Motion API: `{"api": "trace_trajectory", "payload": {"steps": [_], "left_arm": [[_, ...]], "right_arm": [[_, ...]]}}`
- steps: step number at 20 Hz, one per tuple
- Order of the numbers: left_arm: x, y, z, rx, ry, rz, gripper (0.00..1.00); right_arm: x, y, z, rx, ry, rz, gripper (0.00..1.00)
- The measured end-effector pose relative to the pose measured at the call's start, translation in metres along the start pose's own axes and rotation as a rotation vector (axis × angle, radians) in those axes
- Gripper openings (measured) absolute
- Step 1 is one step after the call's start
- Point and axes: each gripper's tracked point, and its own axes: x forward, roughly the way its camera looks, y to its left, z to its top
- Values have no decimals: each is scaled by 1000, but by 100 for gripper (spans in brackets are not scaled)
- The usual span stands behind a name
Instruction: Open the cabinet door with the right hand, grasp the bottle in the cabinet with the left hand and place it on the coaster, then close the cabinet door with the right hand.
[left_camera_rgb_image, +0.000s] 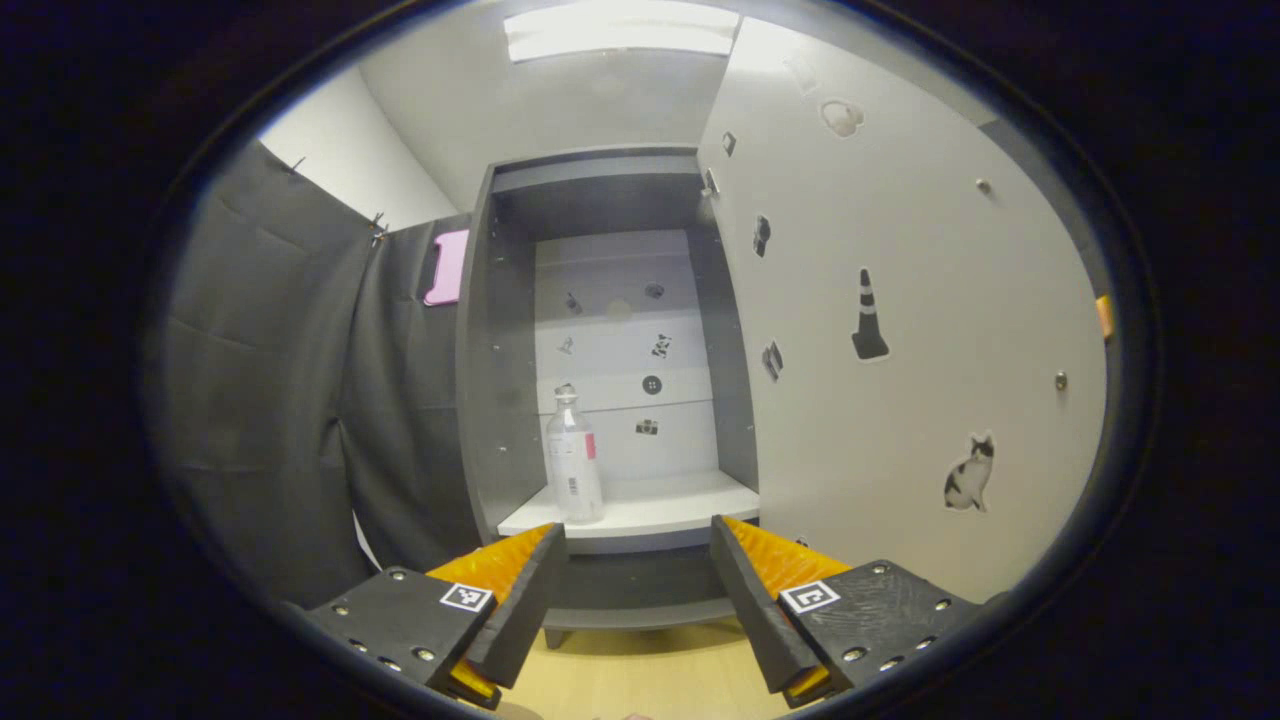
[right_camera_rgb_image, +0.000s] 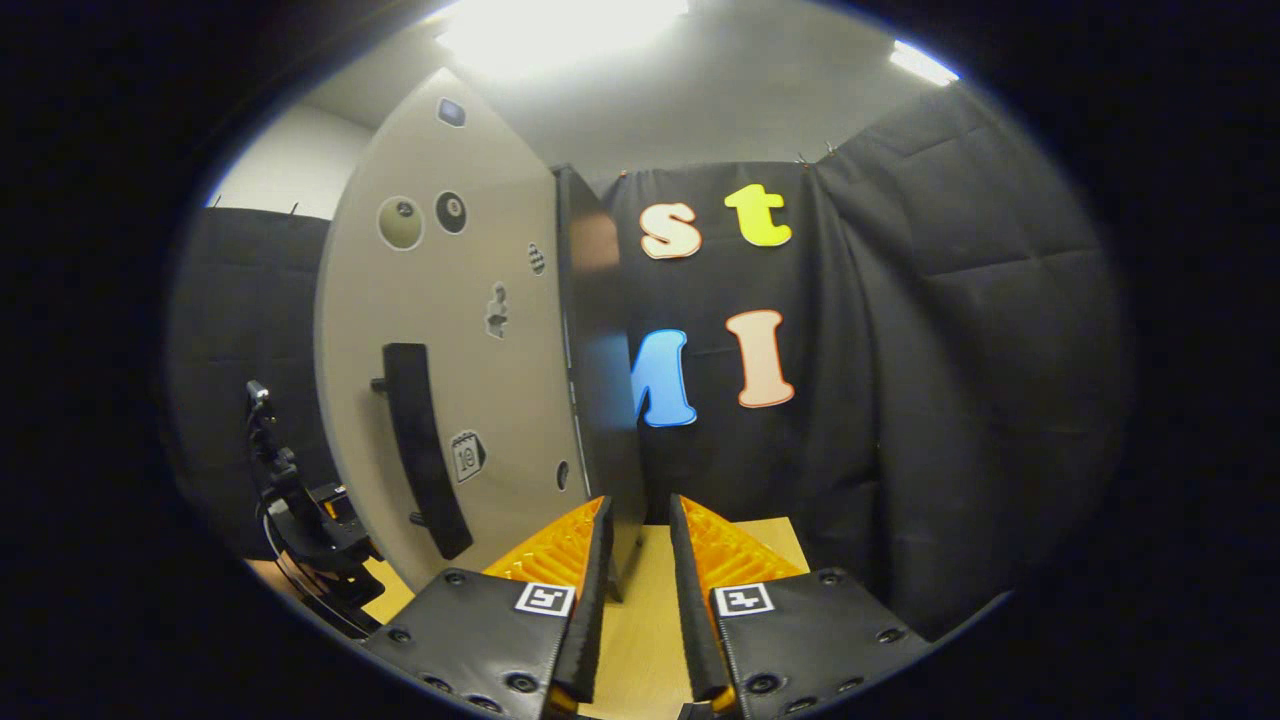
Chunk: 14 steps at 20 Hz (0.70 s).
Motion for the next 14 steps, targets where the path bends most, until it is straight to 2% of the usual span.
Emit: {"api": "trace_trajectory", "payload": {"steps": [3,5,9,14], "left_arm": [[25,19,9,-13,3,-8,87],[47,36,13,-27,9,-5,89],[97,64,17,-44,26,-22,87],[157,91,16,1,30,-41,87]], "right_arm": [[10,-26,0,13,-36,-123,98],[17,-34,0,5,-42,-180,98],[26,-43,-4,-25,-48,-272,98],[36,-43,-20,-33,-12,-351,98]]}}
